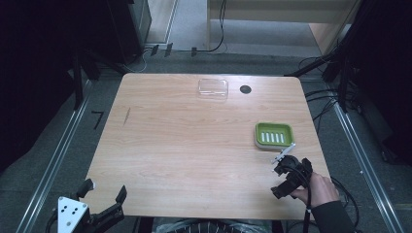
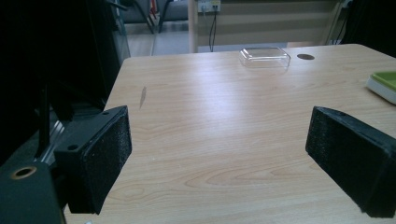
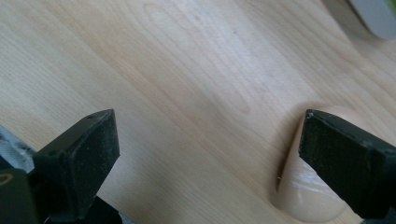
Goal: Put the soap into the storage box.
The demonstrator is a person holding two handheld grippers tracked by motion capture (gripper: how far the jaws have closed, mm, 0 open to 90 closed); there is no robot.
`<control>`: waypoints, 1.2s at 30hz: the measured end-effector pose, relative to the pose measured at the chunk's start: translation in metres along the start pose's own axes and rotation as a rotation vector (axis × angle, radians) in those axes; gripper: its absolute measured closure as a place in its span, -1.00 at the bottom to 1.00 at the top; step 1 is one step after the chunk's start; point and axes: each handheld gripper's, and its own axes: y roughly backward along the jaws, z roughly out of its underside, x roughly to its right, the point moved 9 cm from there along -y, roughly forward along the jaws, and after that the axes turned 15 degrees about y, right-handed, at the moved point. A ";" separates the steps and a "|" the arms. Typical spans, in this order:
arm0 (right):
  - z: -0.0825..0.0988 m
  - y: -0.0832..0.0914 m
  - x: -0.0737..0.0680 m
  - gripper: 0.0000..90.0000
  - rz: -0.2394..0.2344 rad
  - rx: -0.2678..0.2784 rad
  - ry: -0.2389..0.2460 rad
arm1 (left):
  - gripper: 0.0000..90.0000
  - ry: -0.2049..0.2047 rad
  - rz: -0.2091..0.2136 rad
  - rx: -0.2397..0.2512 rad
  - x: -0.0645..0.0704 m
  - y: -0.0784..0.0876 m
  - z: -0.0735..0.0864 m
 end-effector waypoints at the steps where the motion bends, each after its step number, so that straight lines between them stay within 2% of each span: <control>1: 0.003 0.004 0.005 -0.88 0.012 0.001 -0.013 | -0.84 0.001 0.001 0.000 0.000 0.000 0.000; 17: 0.017 0.012 0.028 -0.87 0.045 0.003 -0.076 | -0.84 -0.004 0.006 -0.001 0.002 -0.001 0.000; 36: 0.041 0.001 0.060 -0.91 0.016 -0.027 -0.147 | -0.84 -0.008 0.010 -0.001 0.003 -0.001 0.000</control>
